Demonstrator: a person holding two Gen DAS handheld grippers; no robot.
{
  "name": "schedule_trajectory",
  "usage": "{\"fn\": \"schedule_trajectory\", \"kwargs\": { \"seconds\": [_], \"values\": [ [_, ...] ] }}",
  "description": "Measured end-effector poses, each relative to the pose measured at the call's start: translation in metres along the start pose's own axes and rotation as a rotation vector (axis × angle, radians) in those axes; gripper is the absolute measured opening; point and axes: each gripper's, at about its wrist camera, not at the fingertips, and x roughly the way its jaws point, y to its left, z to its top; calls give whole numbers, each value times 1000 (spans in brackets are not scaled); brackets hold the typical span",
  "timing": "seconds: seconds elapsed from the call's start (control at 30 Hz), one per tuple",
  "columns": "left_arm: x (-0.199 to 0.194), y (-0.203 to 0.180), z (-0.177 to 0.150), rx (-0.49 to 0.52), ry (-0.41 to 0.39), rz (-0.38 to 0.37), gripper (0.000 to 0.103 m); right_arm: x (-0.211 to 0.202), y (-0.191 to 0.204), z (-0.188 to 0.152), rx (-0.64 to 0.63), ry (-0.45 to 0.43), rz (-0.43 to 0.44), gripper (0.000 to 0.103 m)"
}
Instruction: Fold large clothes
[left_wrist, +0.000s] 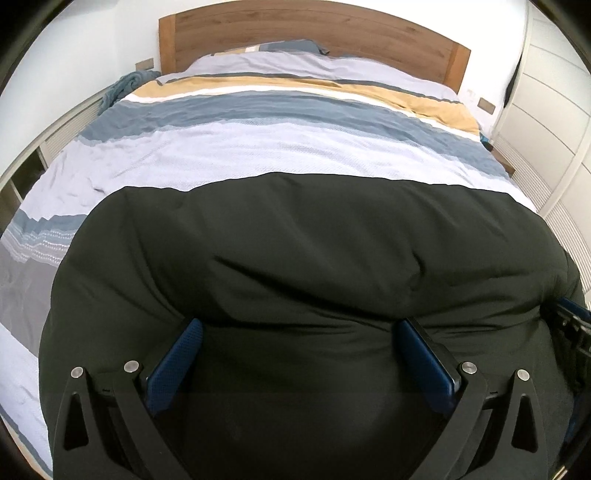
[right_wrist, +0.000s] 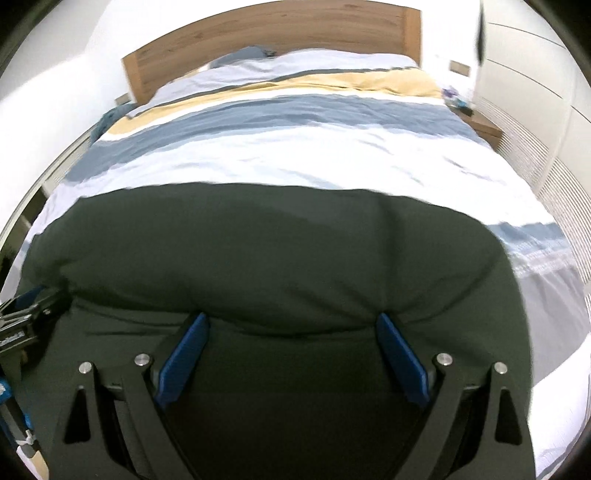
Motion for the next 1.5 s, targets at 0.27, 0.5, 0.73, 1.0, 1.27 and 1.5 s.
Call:
{"fn": "schedule_trajectory", "kwargs": {
  "seconds": [0.27, 0.5, 0.73, 1.0, 1.27, 1.5],
  "values": [
    [-12, 10, 0, -3, 5, 39, 103, -8, -44, 2, 75, 13, -113, 93],
    [-33, 19, -6, -8, -3, 106, 103, -39, -62, -10, 85, 0, -167, 93],
    [-62, 18, -20, 1, -17, 147, 103, -68, -58, -33, 107, -8, -152, 93],
    [-79, 15, -38, 6, -18, 147, 103, -94, -21, -56, 43, -31, -96, 93],
    [-96, 10, -76, -23, -15, 113, 103, -107, 43, -79, -68, -61, 18, 93],
    [-106, 1, -112, -31, -31, 92, 103, -115, 85, -101, -142, -83, 89, 93]
  ]
}}
